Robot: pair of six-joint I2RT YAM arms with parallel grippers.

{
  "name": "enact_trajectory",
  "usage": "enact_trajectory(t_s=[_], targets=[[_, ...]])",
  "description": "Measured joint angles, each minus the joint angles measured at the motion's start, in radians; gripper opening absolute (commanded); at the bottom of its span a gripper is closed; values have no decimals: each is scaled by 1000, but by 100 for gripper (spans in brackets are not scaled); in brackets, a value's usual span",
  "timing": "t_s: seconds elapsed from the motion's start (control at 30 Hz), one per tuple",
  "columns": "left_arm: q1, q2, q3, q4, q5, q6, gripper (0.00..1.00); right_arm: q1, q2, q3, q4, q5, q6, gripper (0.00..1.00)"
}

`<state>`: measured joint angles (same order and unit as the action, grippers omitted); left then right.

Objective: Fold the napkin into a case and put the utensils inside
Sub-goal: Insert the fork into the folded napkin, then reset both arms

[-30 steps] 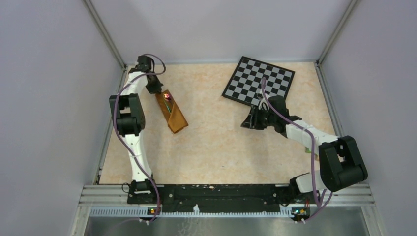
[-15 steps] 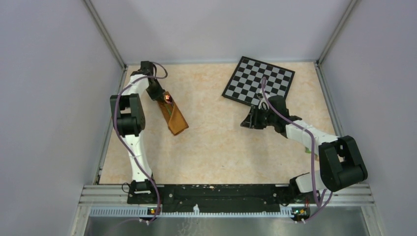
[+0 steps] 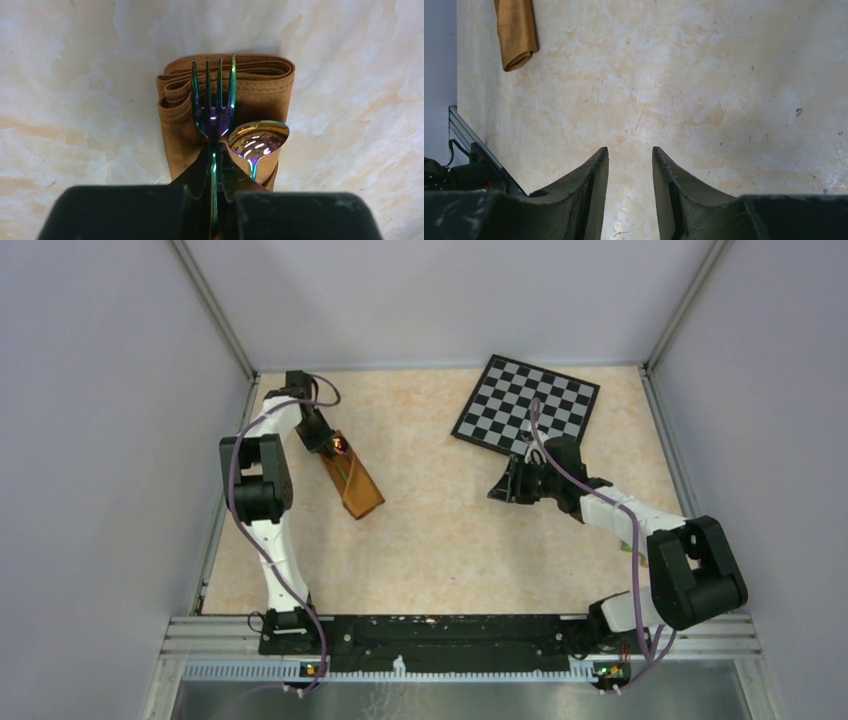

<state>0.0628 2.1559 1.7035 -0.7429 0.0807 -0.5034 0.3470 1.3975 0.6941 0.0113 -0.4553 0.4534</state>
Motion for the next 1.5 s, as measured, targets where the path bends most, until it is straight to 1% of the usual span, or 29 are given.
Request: enact_trajectory(t_s=[0.3,0.5,0.73,0.83,0.9,0.93,1.07,1.23,1.37,1.43,1.5], targets=[[-24,-55,-43,-4,-41,-8,0,0,0,0,4,-2,3,37],[-35,-91,-105,1,-48,-29,0,5,0,-1,5,-3,3,37],[-47,-95,-142,1,-50,-53,0,5,0,-2,12,-4,4,37],[-51,-95,-143,2,-53,-53,3,5,0,-11,19,-6,5,37],[-53,-95,-144,5,-53,-52,7,6,1,-15,19,-6,6,37],[-53,-95,-145,6,-53,-52,11,7,2,-15,19,-6,8,37],[-56,-95,-145,8,-53,-44,33,11,5,-16,21,-8,11,37],[-56,-130,-156,6,-89,-37,53,13,4,-15,17,-8,11,39],[-57,-228,-174,-1,-114,-16,63,21,-23,-10,-47,16,2,45],[-63,-305,-183,-1,-119,2,69,26,-61,4,-110,44,-7,49],[-83,-408,-204,16,-100,27,73,30,-123,38,-198,91,-23,54]])
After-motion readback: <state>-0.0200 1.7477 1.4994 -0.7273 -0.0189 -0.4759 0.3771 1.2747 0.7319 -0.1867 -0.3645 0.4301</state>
